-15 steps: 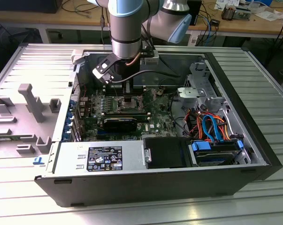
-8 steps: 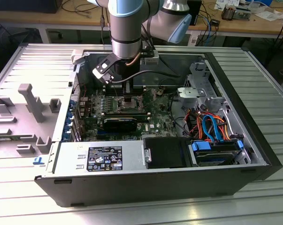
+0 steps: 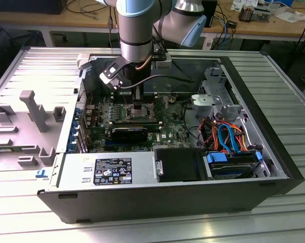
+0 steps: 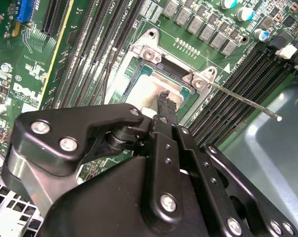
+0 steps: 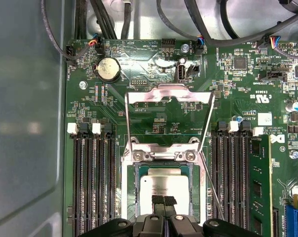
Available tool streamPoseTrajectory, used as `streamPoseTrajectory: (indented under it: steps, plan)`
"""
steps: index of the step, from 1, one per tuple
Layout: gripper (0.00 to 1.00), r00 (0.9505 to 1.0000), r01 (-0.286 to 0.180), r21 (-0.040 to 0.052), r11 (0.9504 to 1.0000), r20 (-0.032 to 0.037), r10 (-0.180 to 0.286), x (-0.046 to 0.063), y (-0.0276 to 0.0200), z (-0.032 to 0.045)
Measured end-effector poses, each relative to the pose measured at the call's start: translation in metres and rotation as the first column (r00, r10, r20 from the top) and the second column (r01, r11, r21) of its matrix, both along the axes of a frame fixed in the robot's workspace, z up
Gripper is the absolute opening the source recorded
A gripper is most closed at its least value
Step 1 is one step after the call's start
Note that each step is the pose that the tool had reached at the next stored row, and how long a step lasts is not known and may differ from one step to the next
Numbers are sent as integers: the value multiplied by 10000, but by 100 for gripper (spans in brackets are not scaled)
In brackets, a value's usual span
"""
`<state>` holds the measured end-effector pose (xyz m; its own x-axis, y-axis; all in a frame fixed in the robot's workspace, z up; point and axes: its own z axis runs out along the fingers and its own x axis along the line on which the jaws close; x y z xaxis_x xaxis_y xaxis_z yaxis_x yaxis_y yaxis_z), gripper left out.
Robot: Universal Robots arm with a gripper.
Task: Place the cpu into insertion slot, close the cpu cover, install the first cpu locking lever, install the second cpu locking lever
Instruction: 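Close the cpu cover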
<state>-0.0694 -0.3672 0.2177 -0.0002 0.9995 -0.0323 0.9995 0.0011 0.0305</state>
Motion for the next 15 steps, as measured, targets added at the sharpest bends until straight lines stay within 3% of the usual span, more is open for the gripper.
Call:
streamPoseTrajectory:
  steps: [15]
  plan:
    - [11, 10000, 0, 1, 10000, -2, 0, 0, -1, 62]
